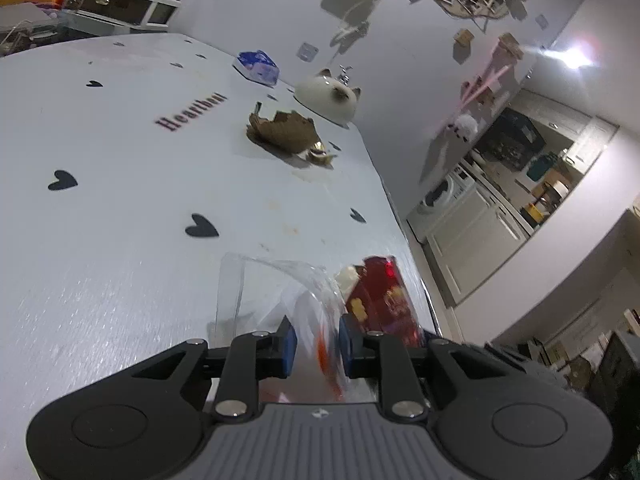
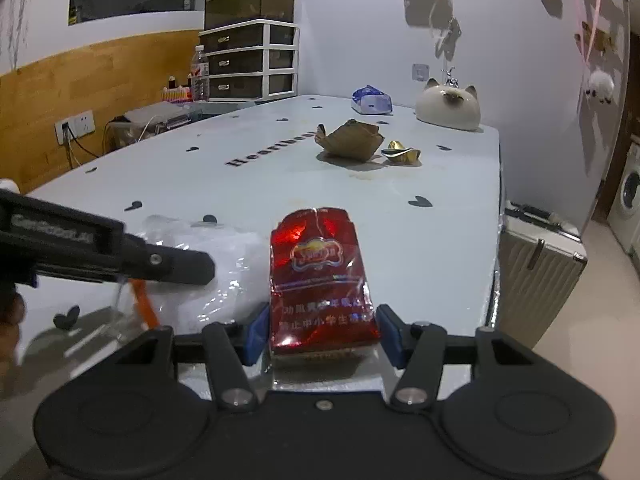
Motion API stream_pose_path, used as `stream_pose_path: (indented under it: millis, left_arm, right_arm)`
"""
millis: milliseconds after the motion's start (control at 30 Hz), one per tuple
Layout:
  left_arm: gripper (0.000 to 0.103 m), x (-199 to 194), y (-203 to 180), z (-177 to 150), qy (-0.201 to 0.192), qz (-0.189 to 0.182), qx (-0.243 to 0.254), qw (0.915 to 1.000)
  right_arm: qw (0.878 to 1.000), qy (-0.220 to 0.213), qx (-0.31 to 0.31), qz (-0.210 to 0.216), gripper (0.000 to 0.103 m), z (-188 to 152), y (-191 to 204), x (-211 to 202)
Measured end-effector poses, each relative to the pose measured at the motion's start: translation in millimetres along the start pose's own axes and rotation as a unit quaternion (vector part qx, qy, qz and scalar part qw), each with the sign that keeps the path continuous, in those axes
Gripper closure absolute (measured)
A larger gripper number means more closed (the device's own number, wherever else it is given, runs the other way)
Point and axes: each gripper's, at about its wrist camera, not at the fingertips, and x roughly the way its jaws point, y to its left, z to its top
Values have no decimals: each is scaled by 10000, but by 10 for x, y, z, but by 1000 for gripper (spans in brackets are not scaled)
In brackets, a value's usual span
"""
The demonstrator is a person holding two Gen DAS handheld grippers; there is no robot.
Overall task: Collect trash
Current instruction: 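Carry the plastic bag in left tool and red box in right tool to the wastebasket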
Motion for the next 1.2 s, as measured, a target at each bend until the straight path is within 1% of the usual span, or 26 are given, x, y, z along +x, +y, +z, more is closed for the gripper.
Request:
stream_pose_path:
  millis: [133, 267, 400, 467, 667, 800, 867, 1200]
  left_arm:
    - [78, -71, -16, -61, 145, -45, 27, 9999]
    - [76, -126, -71, -141, 174, 36, 62, 9998]
    - [78, -169, -118, -196, 48, 124, 32, 9999]
    - [80, -215, -161, -214, -42, 173, 41, 9998]
    - [83, -430, -349, -252, -402, 494, 258, 9976]
    - [83, -591, -572, -310, -734, 960, 669, 9904]
    - [83, -672, -693, -355, -874, 1118, 878, 9860]
    - [84, -930, -1189, -650, -1225, 1453, 1456, 9709]
  right_arm:
    - [10000, 37, -45, -38, 46, -15, 16, -2]
    - [10000, 52, 44, -25, 47, -39, 12, 2]
    - [9999, 46, 101, -26, 47, -49, 15, -23]
    - [9994, 53, 326, 55, 47, -45, -33, -63]
    - [9985, -186, 518, -8, 47, -37, -110, -315]
    - [9977, -356, 578, -84, 47, -50, -154, -545]
    - [9970, -442, 632, -110, 47, -61, -196, -667]
    - [9927, -848, 780, -358, 47, -224, -412, -1331]
